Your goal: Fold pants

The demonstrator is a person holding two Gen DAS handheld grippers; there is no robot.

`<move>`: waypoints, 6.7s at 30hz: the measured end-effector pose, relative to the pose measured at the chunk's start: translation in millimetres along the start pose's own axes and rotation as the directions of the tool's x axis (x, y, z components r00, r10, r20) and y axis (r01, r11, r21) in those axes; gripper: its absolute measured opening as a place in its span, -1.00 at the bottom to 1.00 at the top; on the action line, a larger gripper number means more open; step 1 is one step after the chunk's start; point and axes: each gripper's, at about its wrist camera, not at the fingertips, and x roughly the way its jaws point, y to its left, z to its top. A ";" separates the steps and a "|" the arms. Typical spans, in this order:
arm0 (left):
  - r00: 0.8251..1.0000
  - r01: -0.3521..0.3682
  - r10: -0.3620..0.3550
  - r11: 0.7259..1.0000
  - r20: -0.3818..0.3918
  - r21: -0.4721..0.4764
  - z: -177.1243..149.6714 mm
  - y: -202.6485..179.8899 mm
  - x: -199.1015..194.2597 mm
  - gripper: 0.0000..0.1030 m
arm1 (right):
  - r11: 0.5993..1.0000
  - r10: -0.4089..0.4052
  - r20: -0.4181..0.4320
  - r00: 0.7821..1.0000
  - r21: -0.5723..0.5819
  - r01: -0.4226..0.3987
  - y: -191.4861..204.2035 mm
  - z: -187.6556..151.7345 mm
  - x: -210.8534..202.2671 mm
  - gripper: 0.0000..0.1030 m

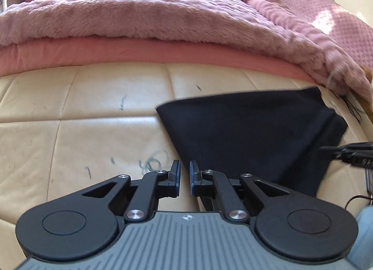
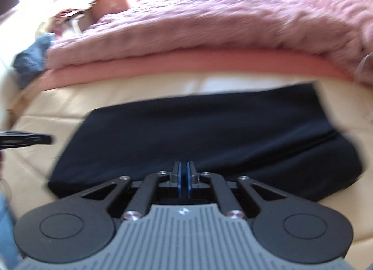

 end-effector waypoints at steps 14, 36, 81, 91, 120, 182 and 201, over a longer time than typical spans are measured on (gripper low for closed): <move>1.000 -0.024 0.024 0.999 0.013 -0.039 -18.3 -3.2 -32.8 -0.78 | 0.956 0.292 -0.029 0.956 -0.023 -0.293 95.5 -35.6 85.5 -0.06; 1.000 0.007 -0.007 0.990 -0.002 -0.144 -32.6 10.9 -28.9 -0.69 | 0.969 0.215 -0.053 0.975 -0.112 -0.220 140.8 -52.4 69.4 -0.88; 0.960 0.244 -0.274 0.702 0.062 -0.669 -29.4 69.2 61.9 -0.17 | 0.999 -0.017 0.119 0.993 -0.028 0.020 71.7 -12.3 52.6 -1.00; 0.957 0.270 -0.272 0.689 0.105 -0.672 -28.0 66.8 76.2 -0.74 | 0.997 -0.078 0.072 0.994 0.019 0.077 30.2 -12.8 69.0 -1.00; 0.994 0.055 -0.093 0.880 -0.058 -0.472 11.7 171.7 -33.6 -0.85 | 0.992 -0.001 0.004 1.000 -0.123 0.001 143.9 16.5 102.5 -1.00; 0.917 -0.010 -0.123 0.943 -0.379 -0.331 89.7 -169.6 99.7 -0.85 | 0.973 -0.091 0.012 0.996 0.214 0.086 -42.5 -43.4 7.4 -1.00; 0.906 0.224 -0.355 0.864 -0.230 -0.451 83.6 -144.6 90.2 -0.49 | 0.956 -0.122 0.111 0.986 0.280 0.087 -47.9 -38.5 -32.1 -0.55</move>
